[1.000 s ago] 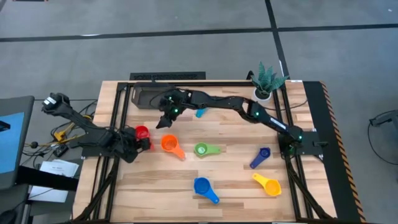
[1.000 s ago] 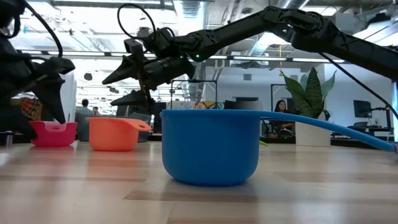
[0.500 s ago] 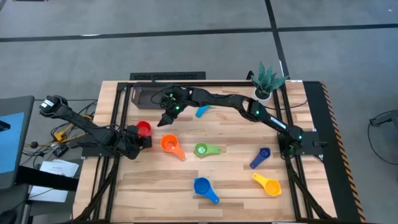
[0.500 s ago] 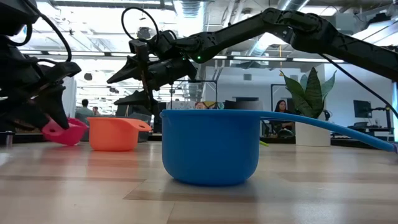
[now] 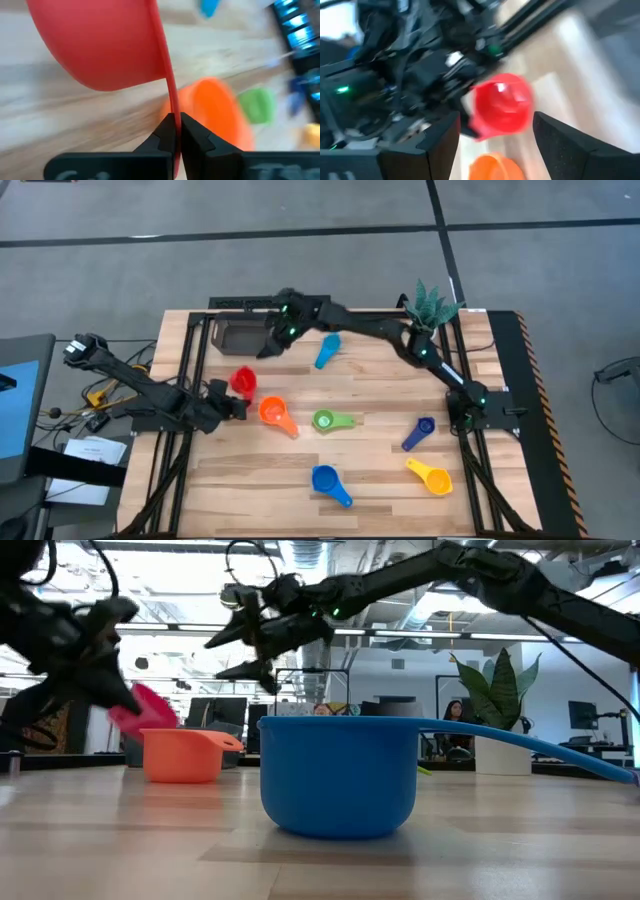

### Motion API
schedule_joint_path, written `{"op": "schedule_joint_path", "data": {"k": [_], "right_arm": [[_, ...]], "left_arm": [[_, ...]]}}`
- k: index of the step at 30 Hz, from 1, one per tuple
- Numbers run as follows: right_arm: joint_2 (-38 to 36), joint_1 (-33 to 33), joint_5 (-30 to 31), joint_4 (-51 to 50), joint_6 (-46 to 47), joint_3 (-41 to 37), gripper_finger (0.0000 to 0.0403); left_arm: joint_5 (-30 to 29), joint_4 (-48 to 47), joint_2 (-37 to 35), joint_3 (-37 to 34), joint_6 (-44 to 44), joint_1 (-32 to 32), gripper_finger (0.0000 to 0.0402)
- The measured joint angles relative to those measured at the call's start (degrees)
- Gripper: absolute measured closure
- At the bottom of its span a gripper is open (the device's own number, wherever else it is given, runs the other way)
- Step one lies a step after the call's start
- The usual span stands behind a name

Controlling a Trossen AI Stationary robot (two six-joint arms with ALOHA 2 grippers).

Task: Nest measuring cups in basket
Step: Stack the red measuring cup on top of the orange measuring cup

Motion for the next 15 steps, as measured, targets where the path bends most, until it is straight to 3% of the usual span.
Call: {"op": "schedule_joint_path", "data": {"k": [5, 8, 15], "right_arm": [[-6.1, 0.5, 11.8, -10.4, -7.4, 0.1, 0.0156], [-8.5, 2.5, 15.2, -11.4, -10.2, 0.1, 0.0175], [-10.0, 6.8, 22.0, -10.2, -10.8, 0.1, 0.0217]], "left_arm": [[-7.2, 5.9, -5.1, 0.0, 8.5, 0.0, 0.0401], [-10.2, 11.0, -7.7, 0.0, 15.4, 0.2, 0.0401], [-8.4, 22.0, -8.1, 1.8, 29.6, 3.7, 0.0401]]}}
